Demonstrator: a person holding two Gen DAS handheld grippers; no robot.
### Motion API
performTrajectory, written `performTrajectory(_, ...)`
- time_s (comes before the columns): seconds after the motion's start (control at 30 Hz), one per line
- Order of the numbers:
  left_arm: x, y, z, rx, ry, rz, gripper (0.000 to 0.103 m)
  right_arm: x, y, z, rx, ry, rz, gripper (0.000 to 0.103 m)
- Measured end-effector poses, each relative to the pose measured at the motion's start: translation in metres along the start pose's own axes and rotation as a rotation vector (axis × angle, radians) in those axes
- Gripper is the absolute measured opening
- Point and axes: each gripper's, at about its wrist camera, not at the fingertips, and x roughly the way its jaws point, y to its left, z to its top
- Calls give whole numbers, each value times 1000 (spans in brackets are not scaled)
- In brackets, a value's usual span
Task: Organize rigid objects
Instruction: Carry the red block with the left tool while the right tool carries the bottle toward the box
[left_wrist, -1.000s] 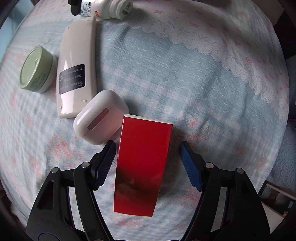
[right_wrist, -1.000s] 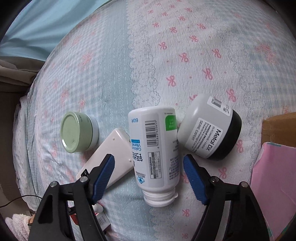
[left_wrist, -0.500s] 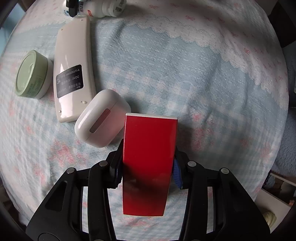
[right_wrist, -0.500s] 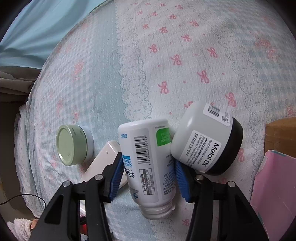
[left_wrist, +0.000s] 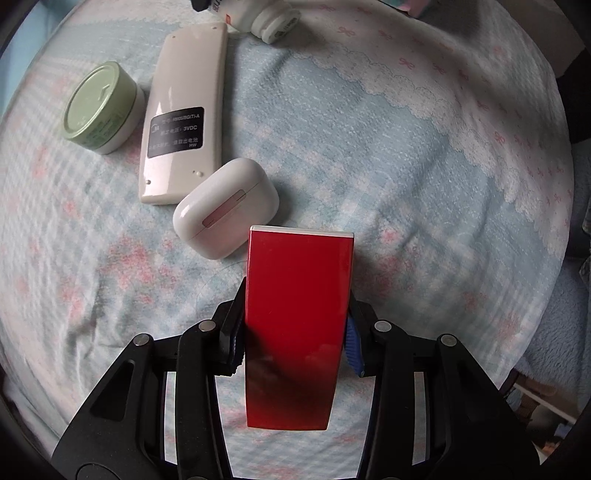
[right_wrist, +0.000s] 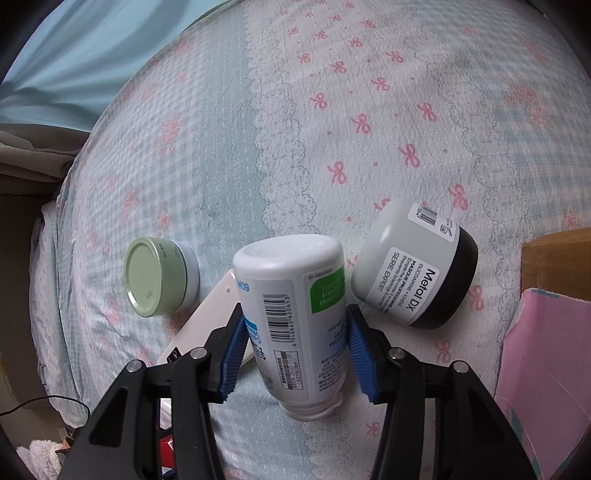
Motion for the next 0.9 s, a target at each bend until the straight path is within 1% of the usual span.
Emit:
performTrajectory(0.23, -18, 10, -11, -110, -21, -10, 39, -13, 5, -11, -22, -17, 17, 47)
performTrajectory(0.37, -39, 18, -14, -169, -46, -9, 39, -25, 6, -18, -23, -29, 33, 47)
performTrajectory(0.57, -73, 19, -18, -217, -80, 19, 39, -55, 9, -31, -50, -60, 62, 46)
performTrajectory(0.6, -83, 14, -24, -234, -87, 19, 39, -61, 9, -34, -51, -65, 67, 46)
performTrajectory(0.7, -105, 6, -25, -282, -109, 21, 39, -84, 10, -42, -61, -86, 84, 46)
performTrajectory(0.83, -137, -18, -13, -320, -132, 39, 39, -124, 9, -56, -89, -111, 107, 46)
performTrajectory(0.9, -148, -32, -2, -329, -146, 50, 39, -148, 7, -63, -111, -128, 118, 46)
